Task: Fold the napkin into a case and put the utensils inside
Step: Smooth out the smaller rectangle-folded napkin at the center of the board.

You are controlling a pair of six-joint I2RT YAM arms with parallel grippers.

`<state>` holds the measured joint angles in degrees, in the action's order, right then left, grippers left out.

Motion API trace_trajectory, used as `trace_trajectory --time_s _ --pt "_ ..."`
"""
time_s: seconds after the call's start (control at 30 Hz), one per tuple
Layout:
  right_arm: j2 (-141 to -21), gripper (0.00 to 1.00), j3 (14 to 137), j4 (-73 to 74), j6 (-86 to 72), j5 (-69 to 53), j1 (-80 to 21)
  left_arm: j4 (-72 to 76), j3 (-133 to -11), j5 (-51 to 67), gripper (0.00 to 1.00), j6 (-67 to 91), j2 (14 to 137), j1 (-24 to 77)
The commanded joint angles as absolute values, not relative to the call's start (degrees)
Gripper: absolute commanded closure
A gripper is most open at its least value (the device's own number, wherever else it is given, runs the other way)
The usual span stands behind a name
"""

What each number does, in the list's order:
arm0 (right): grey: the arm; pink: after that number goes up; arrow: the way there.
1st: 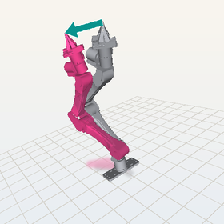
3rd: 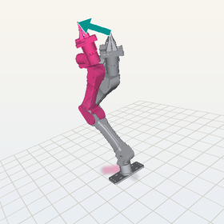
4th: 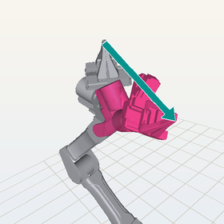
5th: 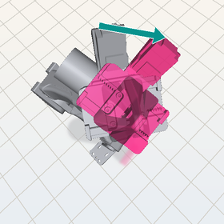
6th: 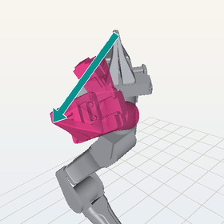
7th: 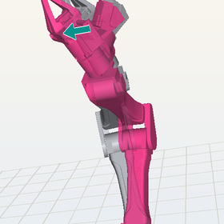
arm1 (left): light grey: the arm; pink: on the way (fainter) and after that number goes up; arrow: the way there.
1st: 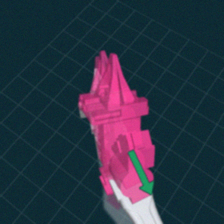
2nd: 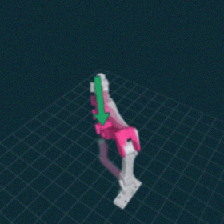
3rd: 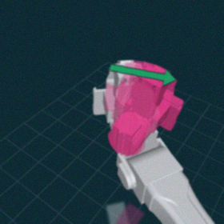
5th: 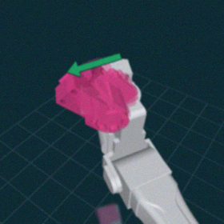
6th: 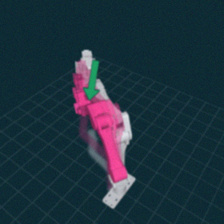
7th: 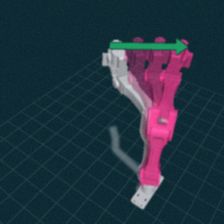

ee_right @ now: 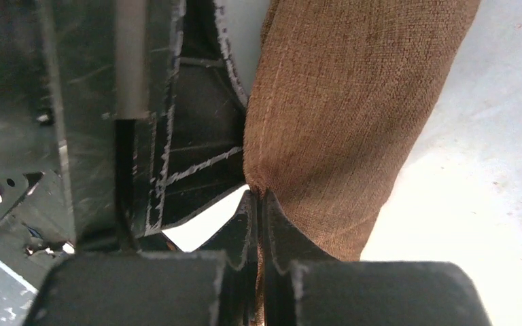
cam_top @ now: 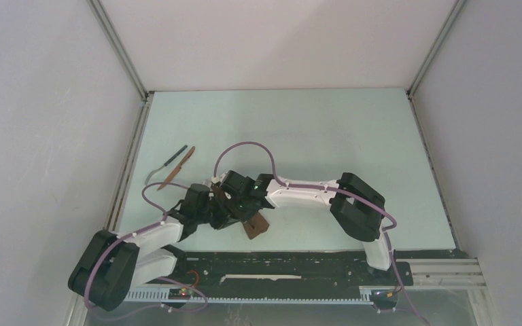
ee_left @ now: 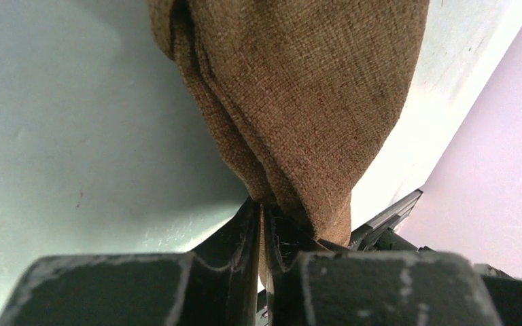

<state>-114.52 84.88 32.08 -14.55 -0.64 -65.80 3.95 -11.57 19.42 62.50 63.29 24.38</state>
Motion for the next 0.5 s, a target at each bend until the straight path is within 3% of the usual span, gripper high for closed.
trace_trajectory --time_s 0.0,0.2,0.33,0.47 --pt "-115.5 1.00 82.2 25.8 -19.5 -4.4 -64.4 -1.3 -12.5 16.7 0.86 60.2 60.8 25.1" --pt "-116.2 0.97 78.7 23.0 -20.0 -5.3 -62.4 -16.8 -15.5 13.7 0.70 54.1 49.7 19.8" --pt "-116.1 0.96 77.7 22.1 -20.1 -5.8 -61.9 -22.9 -16.9 14.4 0.71 51.6 43.0 13.6" --pt "-115.7 0.94 77.2 21.5 -20.4 -6.2 -61.7 -20.7 -21.8 16.4 0.78 51.3 45.4 12.5"
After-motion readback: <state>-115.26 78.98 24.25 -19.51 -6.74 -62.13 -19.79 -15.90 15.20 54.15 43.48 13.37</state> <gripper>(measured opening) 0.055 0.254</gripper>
